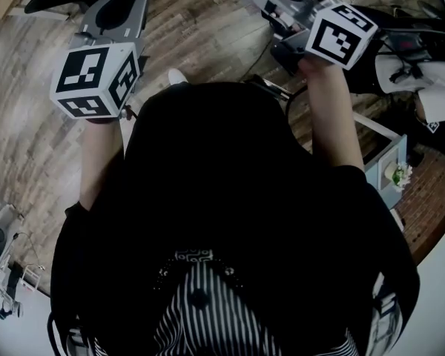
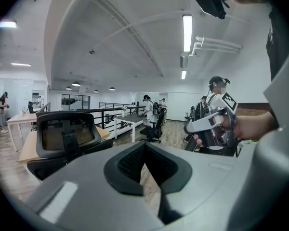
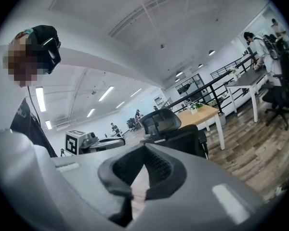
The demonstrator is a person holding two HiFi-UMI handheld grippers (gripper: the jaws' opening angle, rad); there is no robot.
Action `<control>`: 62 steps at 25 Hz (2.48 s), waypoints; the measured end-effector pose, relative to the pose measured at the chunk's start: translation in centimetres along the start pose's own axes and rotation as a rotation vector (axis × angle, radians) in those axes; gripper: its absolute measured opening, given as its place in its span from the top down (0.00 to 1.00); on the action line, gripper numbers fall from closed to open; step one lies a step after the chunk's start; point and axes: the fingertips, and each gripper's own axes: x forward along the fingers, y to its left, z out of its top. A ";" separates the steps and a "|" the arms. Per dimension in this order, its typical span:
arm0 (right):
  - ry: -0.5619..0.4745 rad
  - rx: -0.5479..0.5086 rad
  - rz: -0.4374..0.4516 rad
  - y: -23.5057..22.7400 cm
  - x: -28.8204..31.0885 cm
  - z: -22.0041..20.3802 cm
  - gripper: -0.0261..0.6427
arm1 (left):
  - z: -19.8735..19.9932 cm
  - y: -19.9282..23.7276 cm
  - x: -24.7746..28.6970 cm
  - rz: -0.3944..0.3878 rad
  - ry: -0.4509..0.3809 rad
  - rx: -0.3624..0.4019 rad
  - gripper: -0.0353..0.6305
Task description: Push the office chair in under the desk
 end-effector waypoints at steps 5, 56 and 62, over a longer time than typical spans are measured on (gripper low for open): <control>-0.025 0.012 -0.010 -0.6 1.1 0.4 0.96 | 0.0 1.3 0.8 -0.017 0.001 0.012 0.94; 0.132 -0.008 0.222 -11.5 31.6 12.4 0.96 | 0.7 29.7 9.8 0.253 0.059 -0.108 0.94; 0.149 -0.033 0.230 -15.8 34.8 15.9 0.96 | 1.4 34.0 12.9 0.310 0.090 -0.129 0.94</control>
